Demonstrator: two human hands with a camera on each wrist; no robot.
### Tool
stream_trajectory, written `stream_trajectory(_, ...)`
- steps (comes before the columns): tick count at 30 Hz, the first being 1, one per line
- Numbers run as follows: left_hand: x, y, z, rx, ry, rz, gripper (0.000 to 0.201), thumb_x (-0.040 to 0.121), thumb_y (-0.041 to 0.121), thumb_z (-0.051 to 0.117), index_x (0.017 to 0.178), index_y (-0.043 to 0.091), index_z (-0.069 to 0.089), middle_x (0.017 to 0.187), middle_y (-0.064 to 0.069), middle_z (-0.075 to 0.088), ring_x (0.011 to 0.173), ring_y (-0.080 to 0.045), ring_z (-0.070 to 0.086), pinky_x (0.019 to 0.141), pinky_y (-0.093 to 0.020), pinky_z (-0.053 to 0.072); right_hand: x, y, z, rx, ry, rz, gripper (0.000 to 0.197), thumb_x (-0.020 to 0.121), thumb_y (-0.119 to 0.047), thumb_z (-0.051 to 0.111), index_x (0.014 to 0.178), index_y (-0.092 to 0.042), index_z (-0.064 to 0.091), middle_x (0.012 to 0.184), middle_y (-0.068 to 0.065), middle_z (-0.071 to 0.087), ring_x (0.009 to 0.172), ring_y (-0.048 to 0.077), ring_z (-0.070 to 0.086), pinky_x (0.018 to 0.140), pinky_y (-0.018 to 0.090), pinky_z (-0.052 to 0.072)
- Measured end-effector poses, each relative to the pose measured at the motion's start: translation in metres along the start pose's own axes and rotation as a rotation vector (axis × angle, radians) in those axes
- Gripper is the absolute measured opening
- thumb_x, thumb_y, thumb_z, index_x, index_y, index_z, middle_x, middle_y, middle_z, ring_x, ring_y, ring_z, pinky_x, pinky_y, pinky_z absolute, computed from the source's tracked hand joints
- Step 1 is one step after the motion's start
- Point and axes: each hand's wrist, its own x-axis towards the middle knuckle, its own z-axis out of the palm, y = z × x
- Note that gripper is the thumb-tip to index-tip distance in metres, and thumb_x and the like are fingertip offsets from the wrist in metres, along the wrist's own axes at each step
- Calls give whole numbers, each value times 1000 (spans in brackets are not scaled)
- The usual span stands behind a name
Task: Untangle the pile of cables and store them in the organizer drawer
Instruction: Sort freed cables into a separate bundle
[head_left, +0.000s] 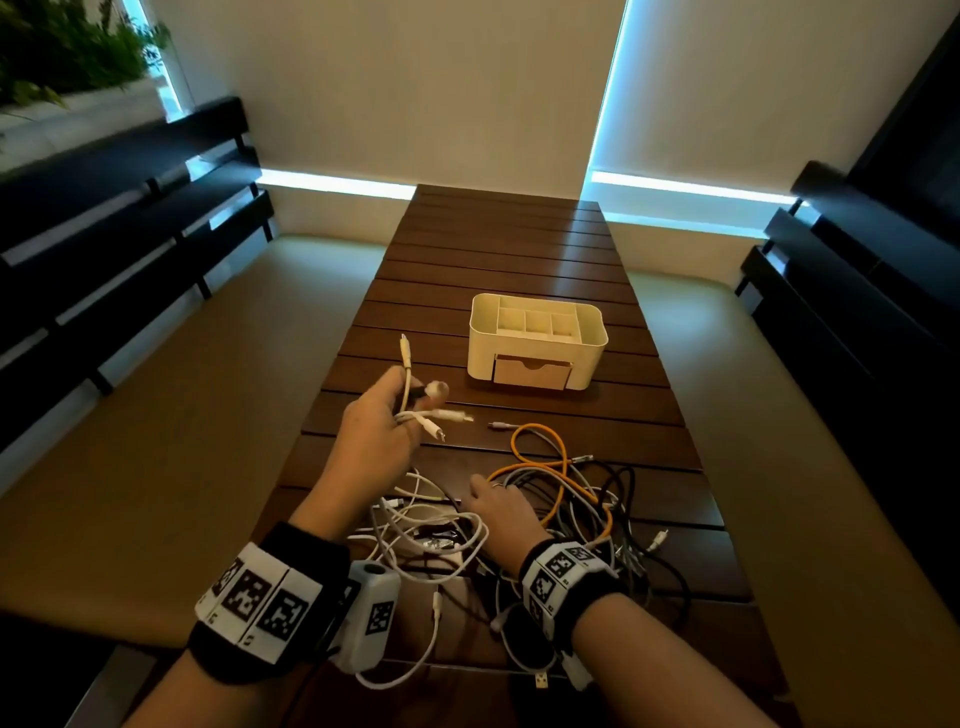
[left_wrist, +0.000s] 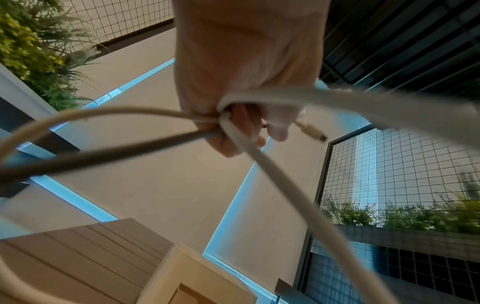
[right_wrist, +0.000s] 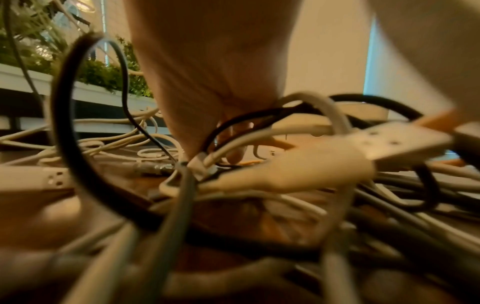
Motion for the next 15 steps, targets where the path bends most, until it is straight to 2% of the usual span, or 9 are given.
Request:
stream_trajectory(2,-3,4,4,-54,20,-15,33,92,40,47,65,21,47,57,6,44,52,-7,36,48,-16,31,-3,-2,2,-60,15,-54,22,95,-12,39,105,-4,57,113,15,45,91,35,55,77,39,34)
stream_trajectory(4,-4,5,7,-89,53,-21,49,84,54,38,62,11,44,57,1,37,52,-9,31,47,-17,28,-5,-3,5,-98,19,-78,21,94,-12,40,105,-6,57,113,15,45,87,35,57,81,41,36)
stream_trajectory(7,-2,0,10,-101,82,-30,64,80,57,35,66,-4,48,60,-7,38,59,-14,35,50,-17,29,-8,-4,8,-115,24,-69,19,93,-13,43,107,-8,56,113,13,44,91,33,56,82,43,36)
stream_trajectory(9,1,-4,10,-114,73,-36,74,80,59,34,74,-13,51,64,-10,42,63,-17,39,55,-23,32,-11,-5,7,-129,16,-73,19,93,-12,44,108,-8,55,112,12,44,95,33,54,81,43,36)
stream_trajectory(11,0,-3,10,-132,49,-31,72,79,58,35,75,-12,51,65,-10,41,63,-16,39,54,-21,31,-11,-4,2,-116,-12,-68,20,95,-14,40,108,-7,55,113,13,45,96,34,53,84,44,35)
stream_trajectory(15,-4,3,10,-129,-18,-16,47,81,54,38,63,11,40,56,3,33,48,-4,28,45,-16,27,-5,-3,-5,-112,-84,-69,26,97,-15,36,109,-5,56,113,16,48,95,35,55,83,42,36)
